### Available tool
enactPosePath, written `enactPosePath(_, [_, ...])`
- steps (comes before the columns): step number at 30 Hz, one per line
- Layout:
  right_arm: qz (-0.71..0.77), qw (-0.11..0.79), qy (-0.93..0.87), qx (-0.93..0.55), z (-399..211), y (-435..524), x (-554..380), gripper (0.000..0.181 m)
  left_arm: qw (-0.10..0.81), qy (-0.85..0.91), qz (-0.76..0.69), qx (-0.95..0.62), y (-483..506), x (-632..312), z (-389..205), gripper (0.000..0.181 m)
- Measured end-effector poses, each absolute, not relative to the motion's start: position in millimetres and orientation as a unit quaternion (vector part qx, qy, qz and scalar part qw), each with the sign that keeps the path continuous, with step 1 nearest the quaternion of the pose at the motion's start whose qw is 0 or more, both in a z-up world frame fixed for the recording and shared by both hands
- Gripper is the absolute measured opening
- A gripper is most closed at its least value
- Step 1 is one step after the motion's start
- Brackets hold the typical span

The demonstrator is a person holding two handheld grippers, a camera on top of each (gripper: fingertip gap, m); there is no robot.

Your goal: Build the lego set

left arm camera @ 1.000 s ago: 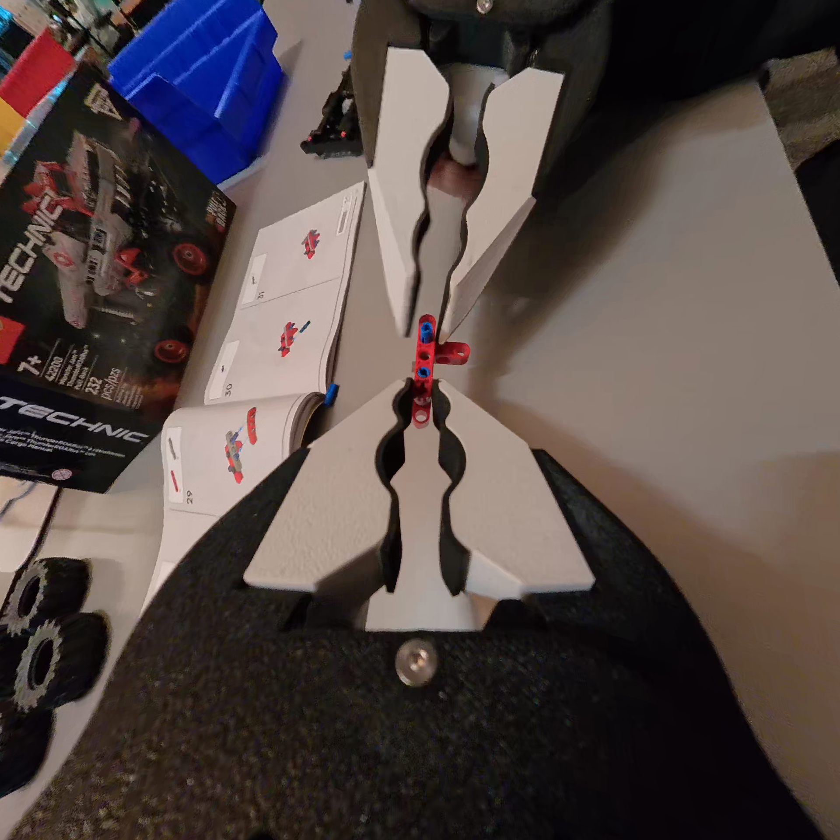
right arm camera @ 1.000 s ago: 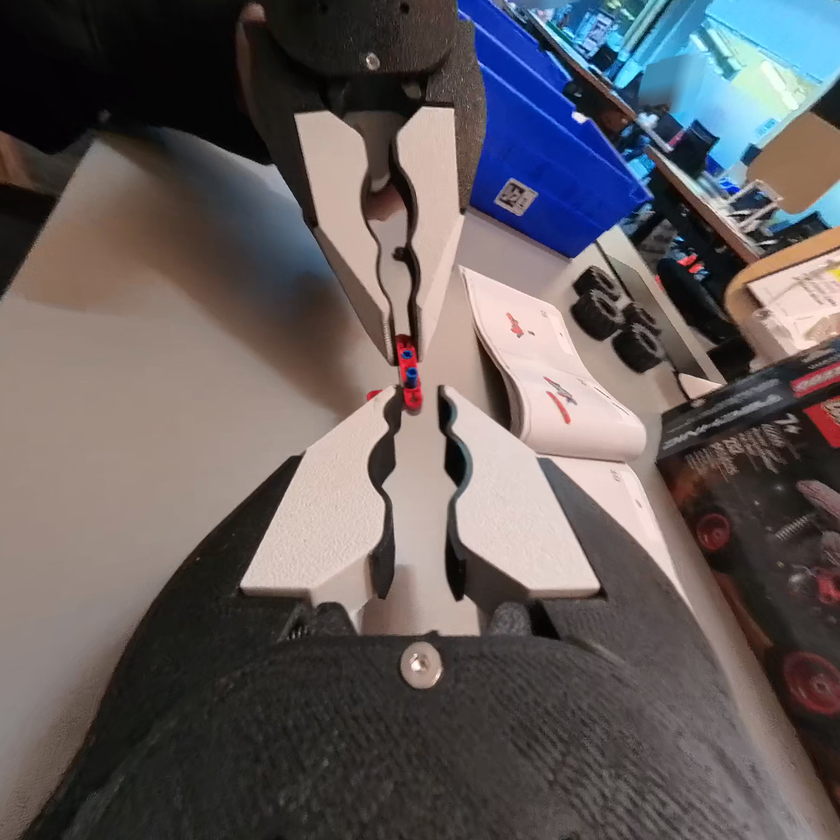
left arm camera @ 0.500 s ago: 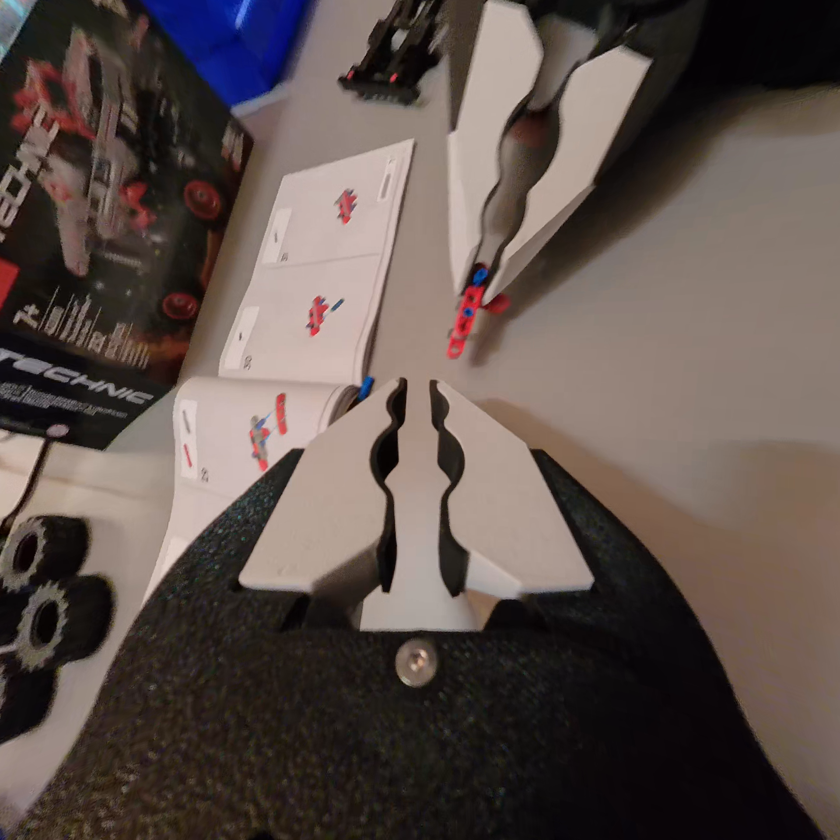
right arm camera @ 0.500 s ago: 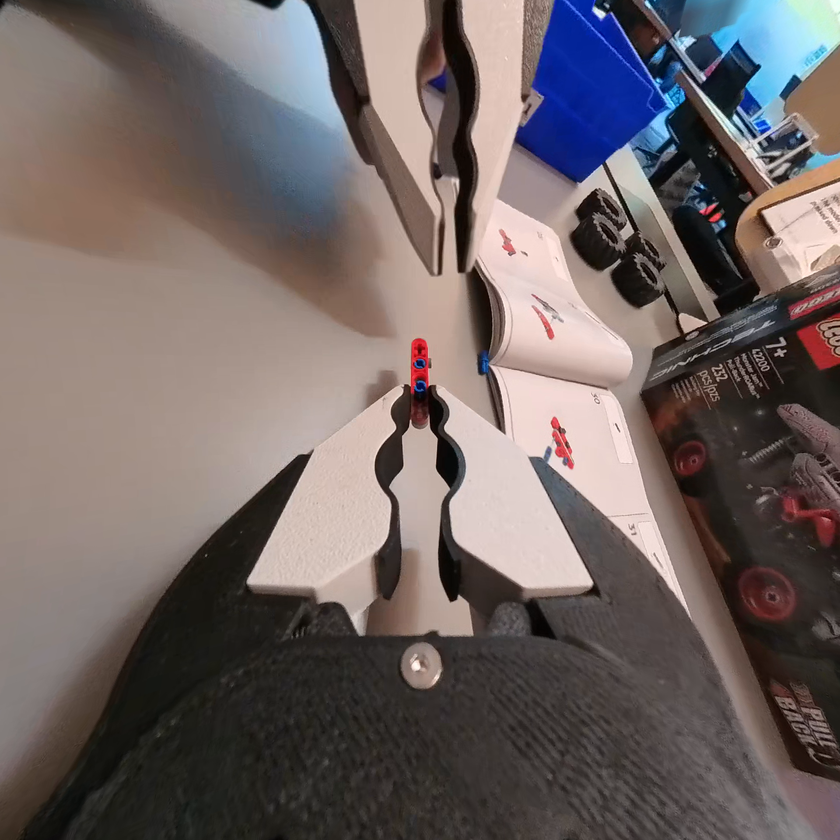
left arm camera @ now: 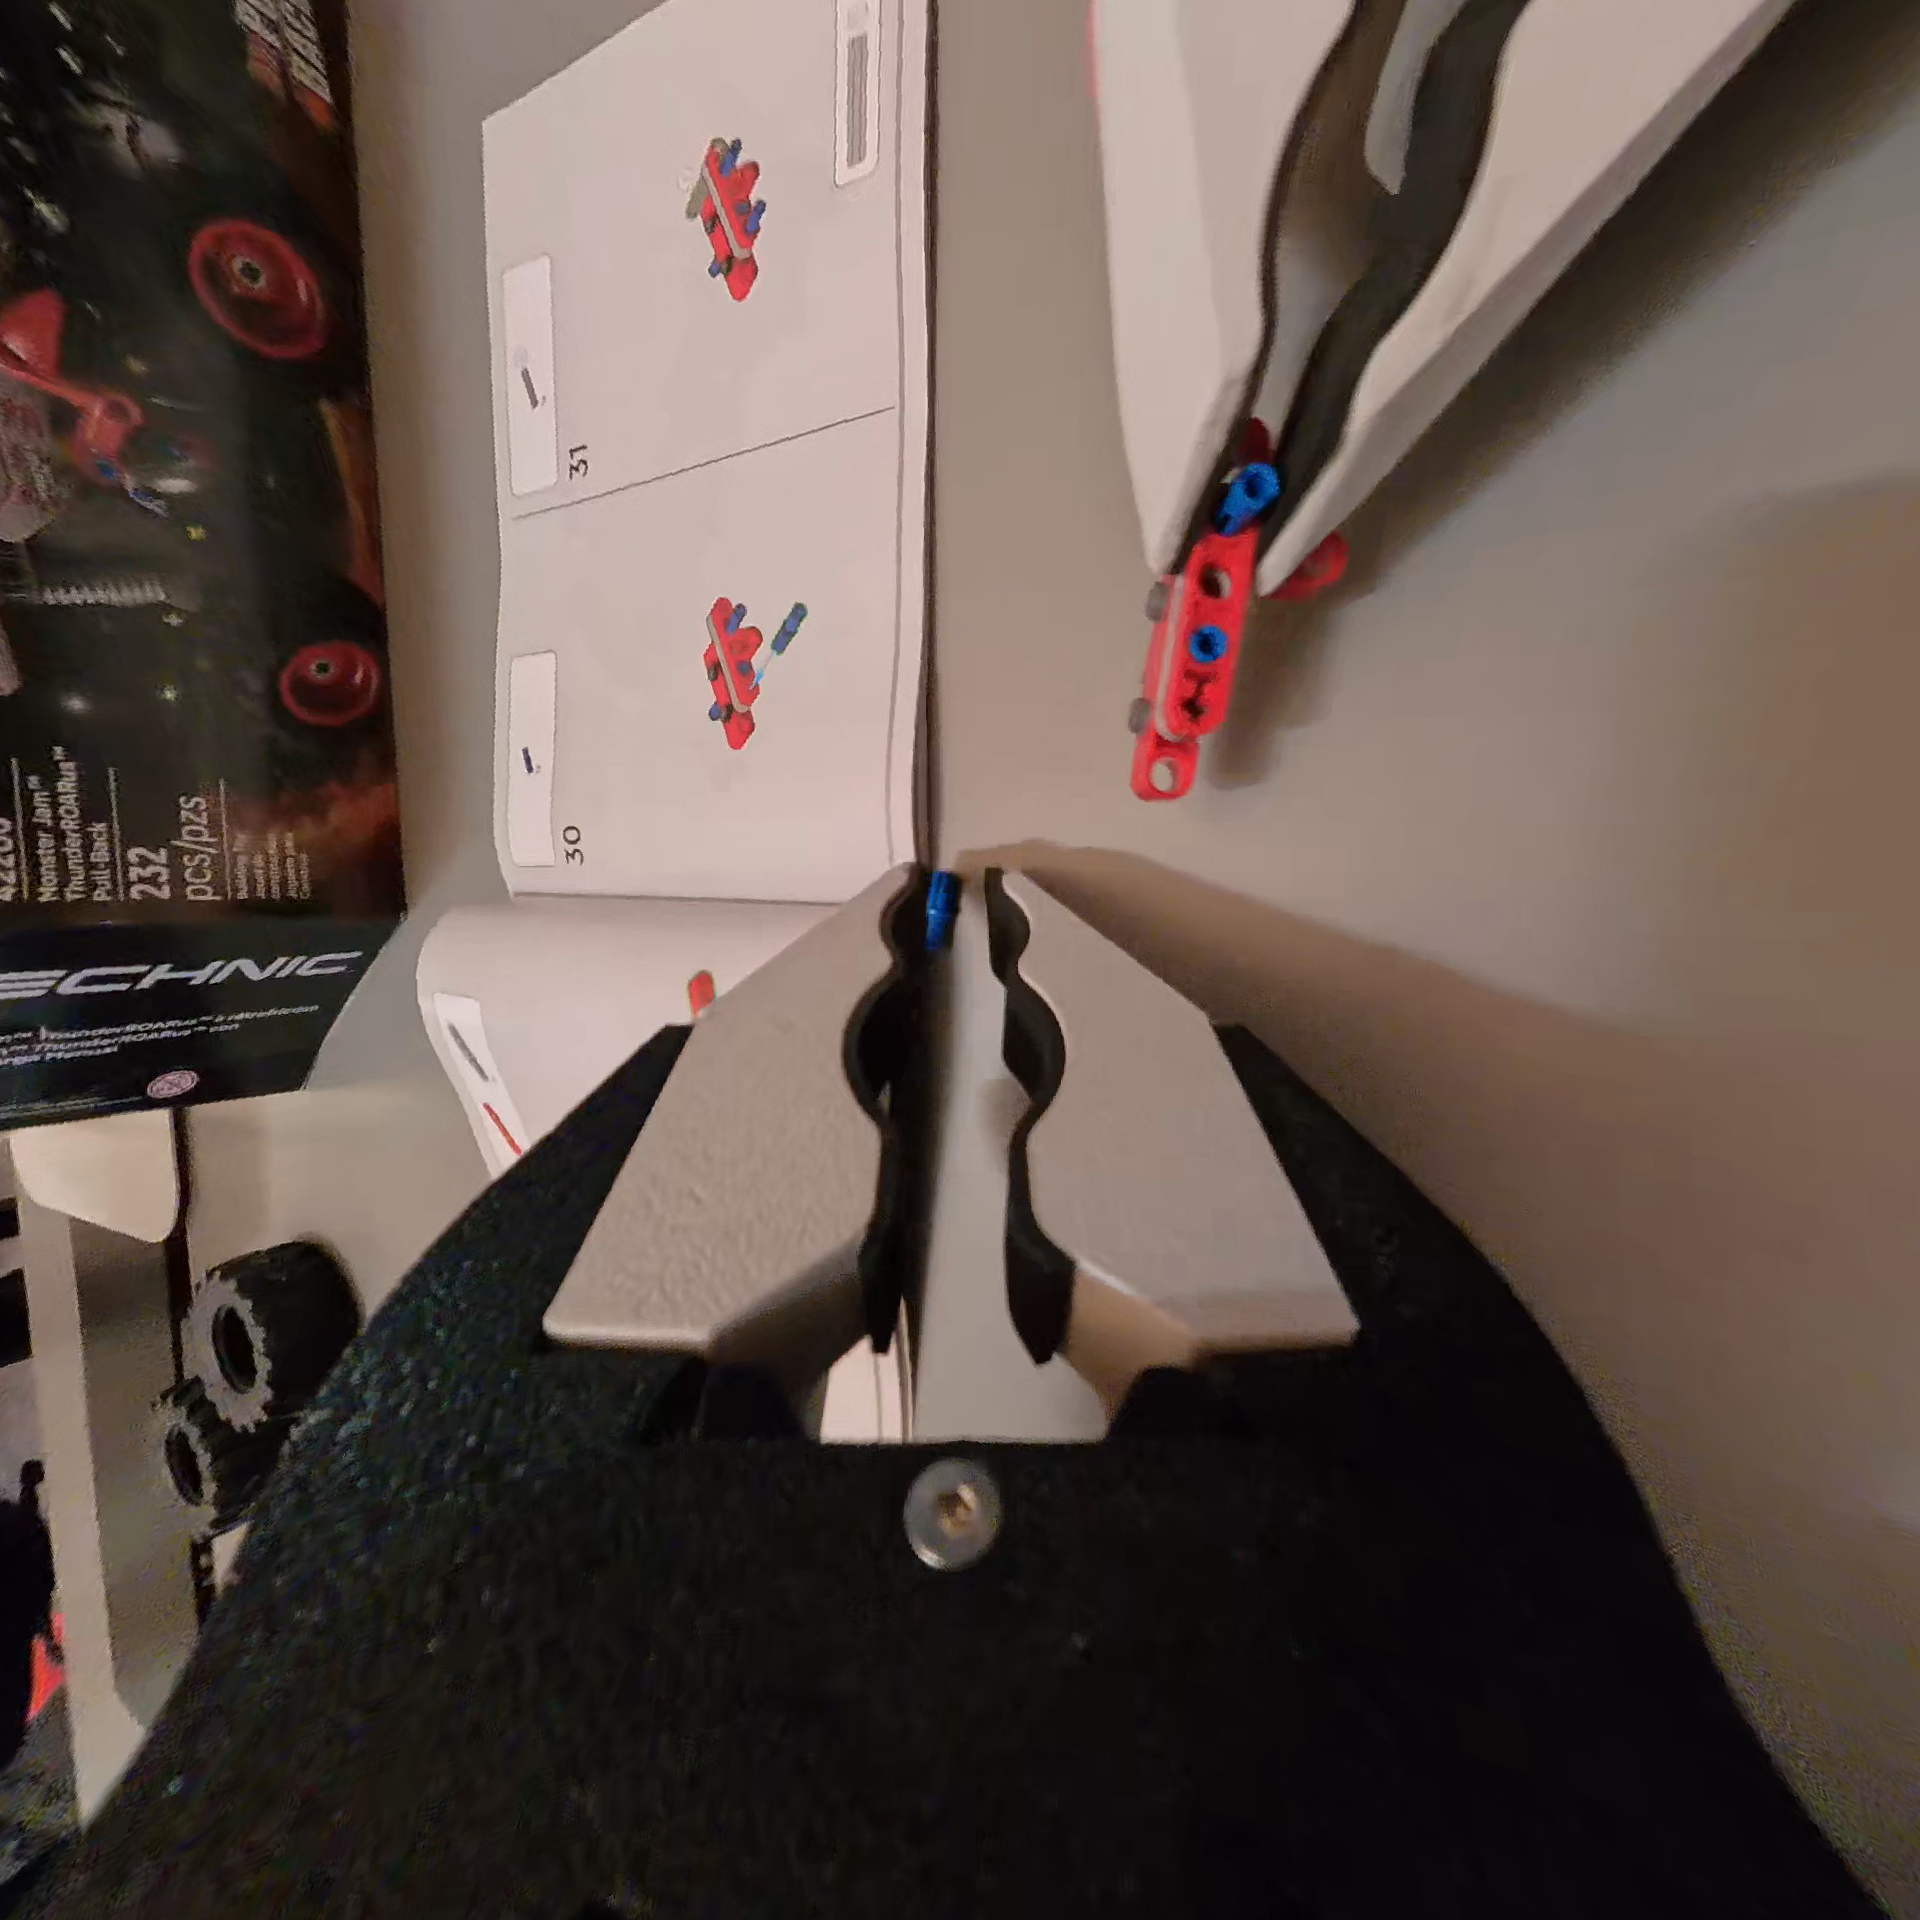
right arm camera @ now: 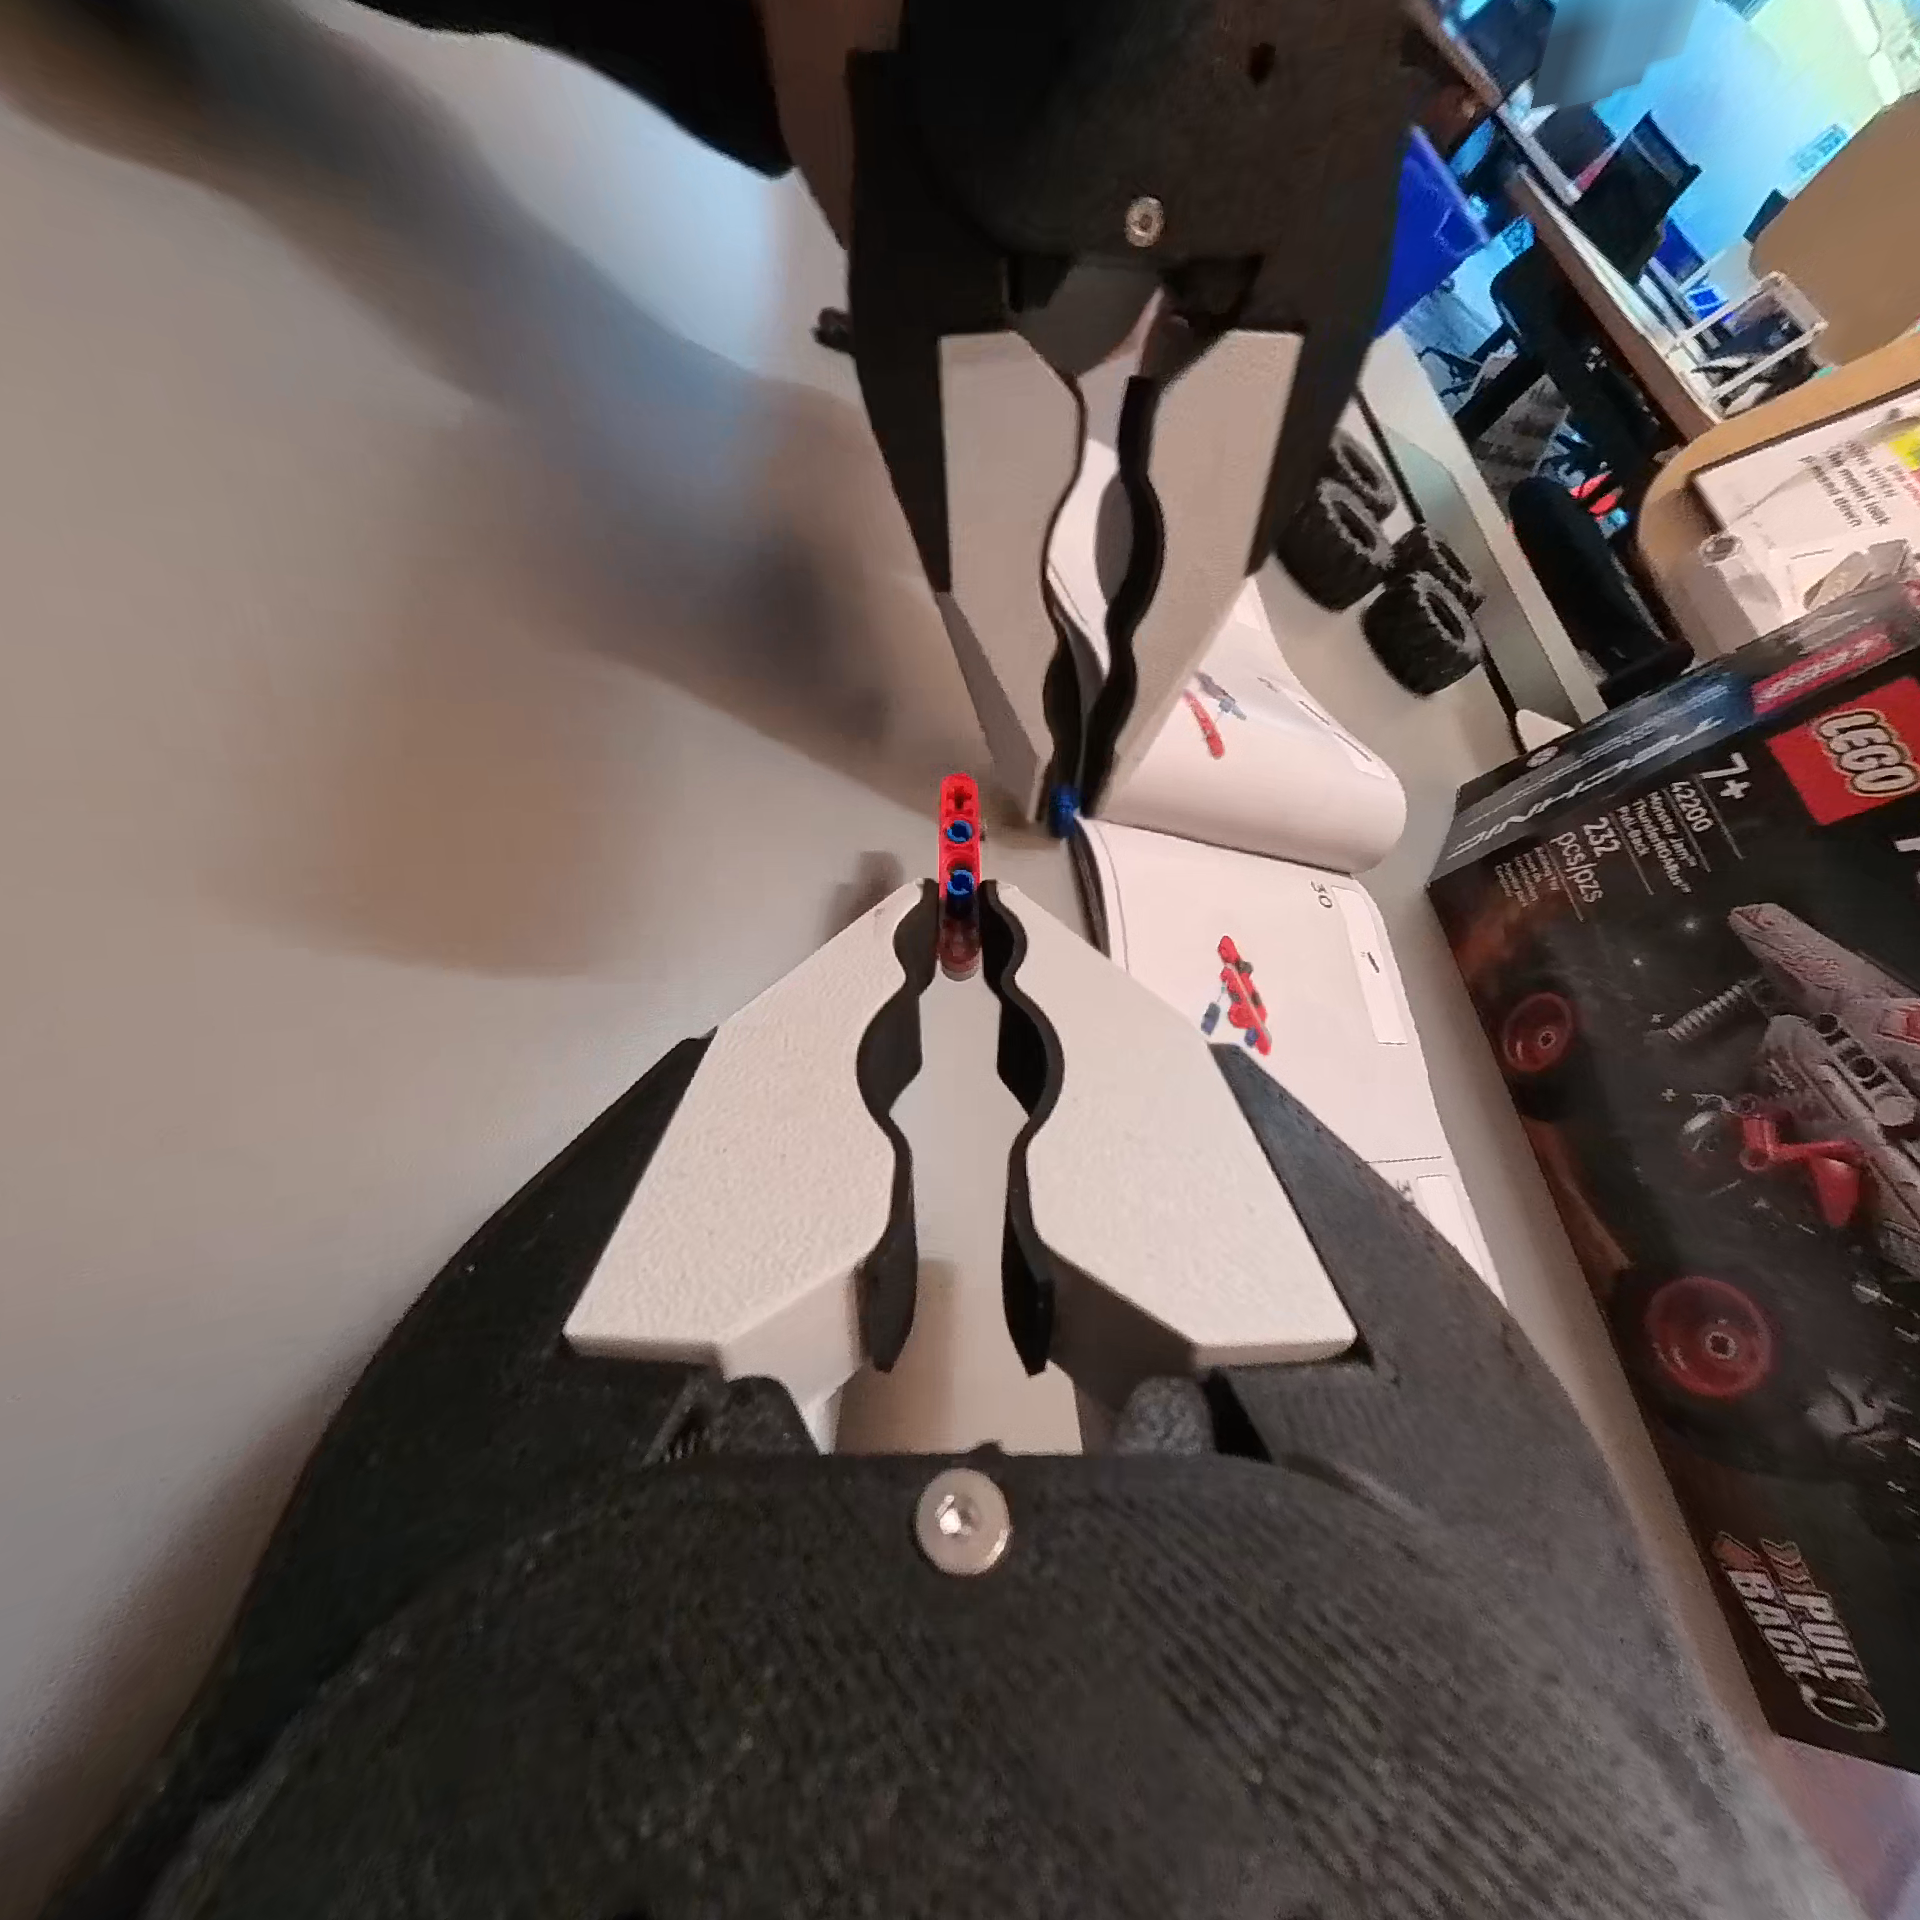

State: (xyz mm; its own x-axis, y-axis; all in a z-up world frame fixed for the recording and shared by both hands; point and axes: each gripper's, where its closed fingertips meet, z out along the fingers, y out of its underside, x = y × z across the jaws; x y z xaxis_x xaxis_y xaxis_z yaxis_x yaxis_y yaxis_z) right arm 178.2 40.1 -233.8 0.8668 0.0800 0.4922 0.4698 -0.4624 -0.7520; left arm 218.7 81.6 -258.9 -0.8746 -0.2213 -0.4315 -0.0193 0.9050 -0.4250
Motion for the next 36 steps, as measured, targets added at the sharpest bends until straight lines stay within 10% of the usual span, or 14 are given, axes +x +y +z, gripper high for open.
enactPosePath(1, [-0.199,0.486,-0.168,-0.834,-236,41,178,0.005,0.240,0.948,-0.199,-0.064,83,221,-261,0.008])
enactPosePath(16, [-0.199,0.472,-0.179,-0.840,-241,41,178,0.005,0.084,0.932,-0.306,-0.176,77,190,-264,0.001])
enactPosePath(36, [-0.204,0.463,-0.183,-0.843,-244,41,178,0.005,0.117,0.894,-0.369,-0.226,81,198,-264,0.007])
